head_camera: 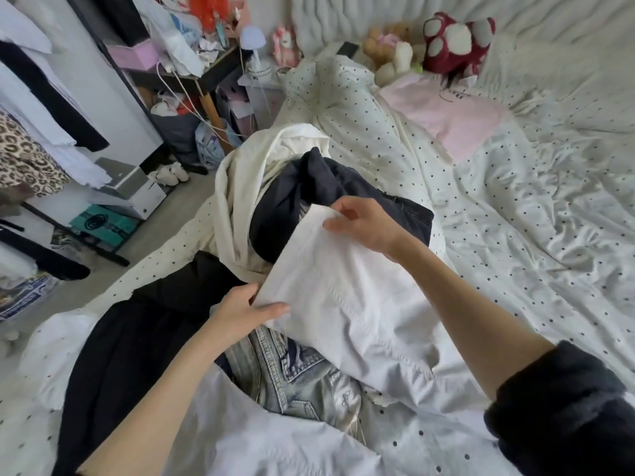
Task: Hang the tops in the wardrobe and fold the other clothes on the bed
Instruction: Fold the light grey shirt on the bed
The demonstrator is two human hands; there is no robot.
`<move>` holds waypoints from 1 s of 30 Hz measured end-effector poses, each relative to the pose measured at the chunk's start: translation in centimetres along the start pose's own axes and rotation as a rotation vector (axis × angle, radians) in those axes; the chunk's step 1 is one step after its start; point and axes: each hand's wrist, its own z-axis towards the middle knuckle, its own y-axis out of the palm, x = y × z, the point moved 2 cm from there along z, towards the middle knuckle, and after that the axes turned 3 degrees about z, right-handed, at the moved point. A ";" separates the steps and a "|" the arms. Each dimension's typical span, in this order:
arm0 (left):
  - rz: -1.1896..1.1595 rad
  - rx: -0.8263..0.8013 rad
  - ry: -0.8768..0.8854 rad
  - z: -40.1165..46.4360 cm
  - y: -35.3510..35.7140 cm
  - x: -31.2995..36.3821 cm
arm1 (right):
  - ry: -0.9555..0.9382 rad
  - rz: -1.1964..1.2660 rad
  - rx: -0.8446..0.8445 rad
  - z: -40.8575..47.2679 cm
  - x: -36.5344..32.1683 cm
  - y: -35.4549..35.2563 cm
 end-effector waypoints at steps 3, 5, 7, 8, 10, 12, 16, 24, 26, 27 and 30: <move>-0.104 0.094 -0.004 -0.2 -2.2 0.0 | -0.023 -0.221 0.215 0.8 -0.7 -0.1; -0.155 0.111 -0.032 -0.2 -3.2 -0.3 | -0.016 -0.415 0.326 1.2 -0.9 0.7; -0.114 0.157 -0.082 -0.2 -3.6 -1.0 | 0.001 -0.515 0.336 1.3 -0.7 2.2; -0.083 0.193 -0.123 -0.2 -3.6 -1.7 | 0.013 -0.531 0.329 0.8 -0.4 3.1; -0.054 0.266 -0.196 -0.3 -3.4 -2.8 | 0.003 -0.531 0.323 -1.3 0.7 4.9; -0.017 0.329 -0.214 -0.5 -3.4 -3.5 | -0.056 -0.556 0.315 -5.0 2.1 7.3; 0.174 0.429 -0.083 -2.2 -2.3 -3.4 | -0.050 -0.580 0.223 -13.0 6.1 10.4; 0.515 0.530 0.483 -10.6 6.5 -1.4 | 0.024 -0.623 0.318 -24.3 10.5 9.8; 0.500 0.415 0.571 -12.9 10.4 -2.0 | 0.079 -0.659 0.373 -28.8 11.9 9.6; 0.500 0.345 0.605 -14.2 12.3 -2.3 | 0.112 -0.668 0.390 -31.1 12.6 9.6; 0.506 0.130 0.687 -17.9 18.0 -3.5 | 0.221 -0.702 0.465 -38.9 14.9 9.2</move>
